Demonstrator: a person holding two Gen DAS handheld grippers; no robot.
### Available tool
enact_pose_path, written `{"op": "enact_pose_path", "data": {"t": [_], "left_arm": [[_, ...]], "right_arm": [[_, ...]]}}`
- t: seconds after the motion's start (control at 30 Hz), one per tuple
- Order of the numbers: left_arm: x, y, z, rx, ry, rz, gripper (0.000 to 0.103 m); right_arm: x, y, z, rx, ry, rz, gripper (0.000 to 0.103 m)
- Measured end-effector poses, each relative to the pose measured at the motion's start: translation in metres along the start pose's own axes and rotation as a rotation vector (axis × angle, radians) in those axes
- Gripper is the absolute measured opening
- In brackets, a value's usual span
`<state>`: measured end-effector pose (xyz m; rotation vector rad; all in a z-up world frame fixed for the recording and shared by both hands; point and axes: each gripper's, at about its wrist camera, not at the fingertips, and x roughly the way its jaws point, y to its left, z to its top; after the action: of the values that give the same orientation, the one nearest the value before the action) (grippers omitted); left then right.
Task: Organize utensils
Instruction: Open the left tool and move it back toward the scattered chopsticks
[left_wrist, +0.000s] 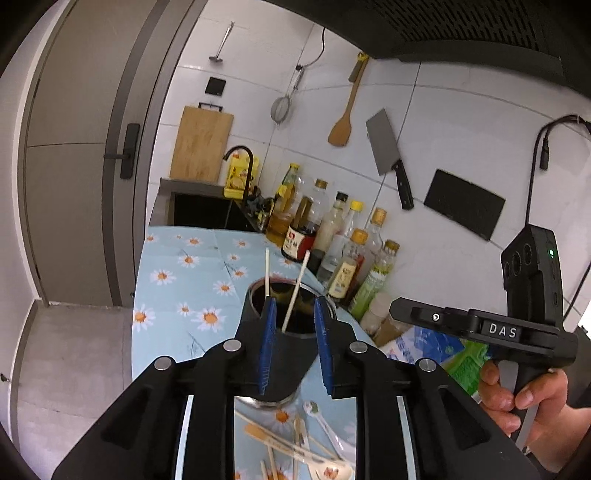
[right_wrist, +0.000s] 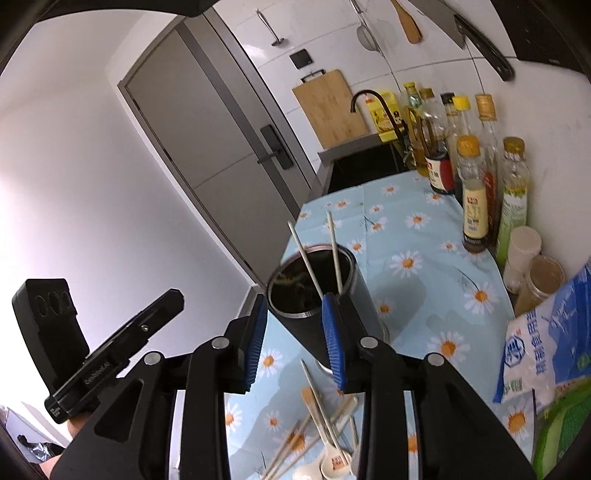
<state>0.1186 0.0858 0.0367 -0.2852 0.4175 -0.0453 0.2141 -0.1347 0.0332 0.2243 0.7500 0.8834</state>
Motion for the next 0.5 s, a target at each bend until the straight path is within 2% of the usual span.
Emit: {"op": "enact_pose_path", "data": {"t": [0.1, 0.27, 0.5], "left_arm": [[-0.003, 0.0, -0.012, -0.014, 0.042, -0.001, 0.02], [-0.004, 0.005, -0.035, -0.036, 0.113, 0.017, 0.021], [0.008, 0.013, -0.071, -0.058, 0.284, 0.027, 0.021]], "right_arm": [[-0.004, -0.005, -0.008, 0.008, 0.028, -0.019, 0.038], [-0.005, -0.019, -0.027, 0.032, 0.089, -0.054, 0.038], [-0.004, -0.039, -0.054, 0.078, 0.178, -0.067, 0.039]]}}
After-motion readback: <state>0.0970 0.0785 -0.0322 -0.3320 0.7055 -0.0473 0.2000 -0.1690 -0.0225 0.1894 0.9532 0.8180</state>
